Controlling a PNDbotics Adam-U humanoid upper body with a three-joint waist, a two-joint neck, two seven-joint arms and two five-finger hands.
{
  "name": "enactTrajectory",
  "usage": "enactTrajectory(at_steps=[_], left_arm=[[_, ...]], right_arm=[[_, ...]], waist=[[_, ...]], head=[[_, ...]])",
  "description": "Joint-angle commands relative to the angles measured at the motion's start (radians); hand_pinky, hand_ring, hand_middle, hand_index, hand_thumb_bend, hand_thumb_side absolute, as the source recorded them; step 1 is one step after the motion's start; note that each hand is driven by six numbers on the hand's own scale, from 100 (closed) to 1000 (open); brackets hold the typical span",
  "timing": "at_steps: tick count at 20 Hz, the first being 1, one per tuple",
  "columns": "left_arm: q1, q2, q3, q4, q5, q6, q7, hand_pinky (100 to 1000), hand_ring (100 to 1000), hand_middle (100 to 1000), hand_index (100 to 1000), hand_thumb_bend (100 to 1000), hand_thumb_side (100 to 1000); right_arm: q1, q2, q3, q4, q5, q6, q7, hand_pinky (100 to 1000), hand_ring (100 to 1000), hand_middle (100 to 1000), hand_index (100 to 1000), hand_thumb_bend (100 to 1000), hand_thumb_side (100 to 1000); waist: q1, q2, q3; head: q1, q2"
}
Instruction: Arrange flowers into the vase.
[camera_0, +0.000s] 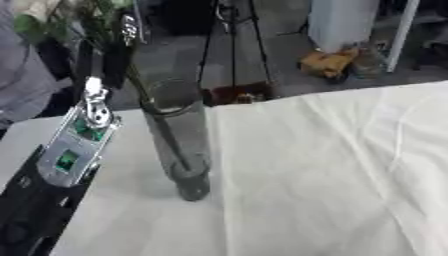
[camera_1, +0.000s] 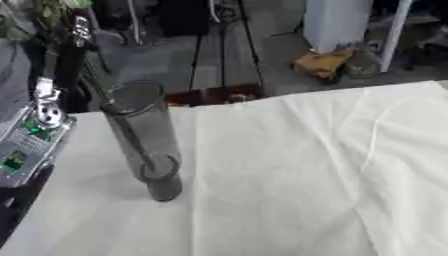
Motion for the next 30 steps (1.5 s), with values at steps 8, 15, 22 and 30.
enactTrajectory(at_steps=[8,15,22,30], left_arm=[[-0.007,0.024,-0.017,0.006,-0.073,-0.001,-0.045,409,687,773,915,100,1000],[-0.001,0.032,-0.03,0.007,-0.149,0.005,-0.136,470,730,814,962,100,1000],[0.006,0.043,-0.053,0.001,-0.223,-0.002,-0.245,566,792,880,1000,100,1000],[0.013,0.064,-0.051,-0.011,-0.303,-0.009,-0.374,604,817,899,1000,100,1000]], right_arm=[[-0.01,-0.019,-0.014,-0.016,0.008,0.001,-0.006,898,1000,820,899,100,1000],[-0.01,-0.019,-0.015,-0.016,0.009,0.002,-0.007,898,1000,820,898,100,1000],[-0.011,-0.02,-0.015,-0.016,0.009,0.002,-0.009,898,1000,820,899,100,1000],[-0.01,-0.021,-0.015,-0.016,0.009,0.003,-0.011,897,1000,820,899,100,1000]], waist=[[-0.007,-0.017,0.0],[-0.005,-0.019,0.002],[-0.004,-0.019,0.003],[-0.006,-0.023,0.007]], head=[[-0.002,-0.011],[-0.002,-0.012],[-0.001,-0.011],[-0.001,-0.012]])
